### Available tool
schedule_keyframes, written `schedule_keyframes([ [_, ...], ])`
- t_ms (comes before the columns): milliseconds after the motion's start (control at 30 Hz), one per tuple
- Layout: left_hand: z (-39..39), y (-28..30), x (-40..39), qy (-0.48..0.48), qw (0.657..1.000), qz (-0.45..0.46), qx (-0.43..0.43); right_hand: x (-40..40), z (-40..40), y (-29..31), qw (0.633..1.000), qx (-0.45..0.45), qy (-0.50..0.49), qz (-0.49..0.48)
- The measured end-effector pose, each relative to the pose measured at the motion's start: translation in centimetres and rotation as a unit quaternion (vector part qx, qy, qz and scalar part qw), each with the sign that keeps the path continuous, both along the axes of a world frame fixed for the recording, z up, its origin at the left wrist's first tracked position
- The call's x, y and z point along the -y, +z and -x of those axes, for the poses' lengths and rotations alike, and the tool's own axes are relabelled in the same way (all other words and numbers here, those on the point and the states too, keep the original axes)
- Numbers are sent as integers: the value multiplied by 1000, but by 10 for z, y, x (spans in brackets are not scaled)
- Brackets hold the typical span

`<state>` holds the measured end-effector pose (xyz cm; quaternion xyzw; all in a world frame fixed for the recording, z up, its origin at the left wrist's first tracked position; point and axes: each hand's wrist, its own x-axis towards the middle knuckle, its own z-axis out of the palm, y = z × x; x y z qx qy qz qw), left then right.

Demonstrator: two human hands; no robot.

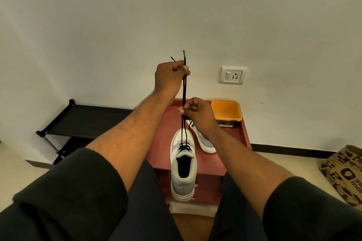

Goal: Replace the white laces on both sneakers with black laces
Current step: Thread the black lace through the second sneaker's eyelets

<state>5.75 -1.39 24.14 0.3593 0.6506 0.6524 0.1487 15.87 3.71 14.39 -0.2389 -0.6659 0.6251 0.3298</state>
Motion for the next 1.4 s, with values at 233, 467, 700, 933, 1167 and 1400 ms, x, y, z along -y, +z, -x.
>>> schedule_keyframes([
  [233, -23, -109, 59, -80, 971, 192, 119, -15, -1, 2, 999, 6, 8, 39],
  [467, -32, -139, 42, -42, 960, 176, 214, -21, 1, -6, 996, 63, 30, 52],
  [700, -20, -142, 36, 38, 952, 147, 265, -3, -22, -58, 981, 179, 53, 55],
  [933, -7, -151, 42, 40, 982, 174, 63, -4, -14, -80, 985, 161, 14, -55],
  [1167, 18, -147, 49, -140, 865, 407, -257, -23, -25, -76, 965, 225, 44, -128],
  [1400, 27, -153, 47, -54, 845, 372, -379, -24, -26, -69, 923, 296, 51, -238],
])
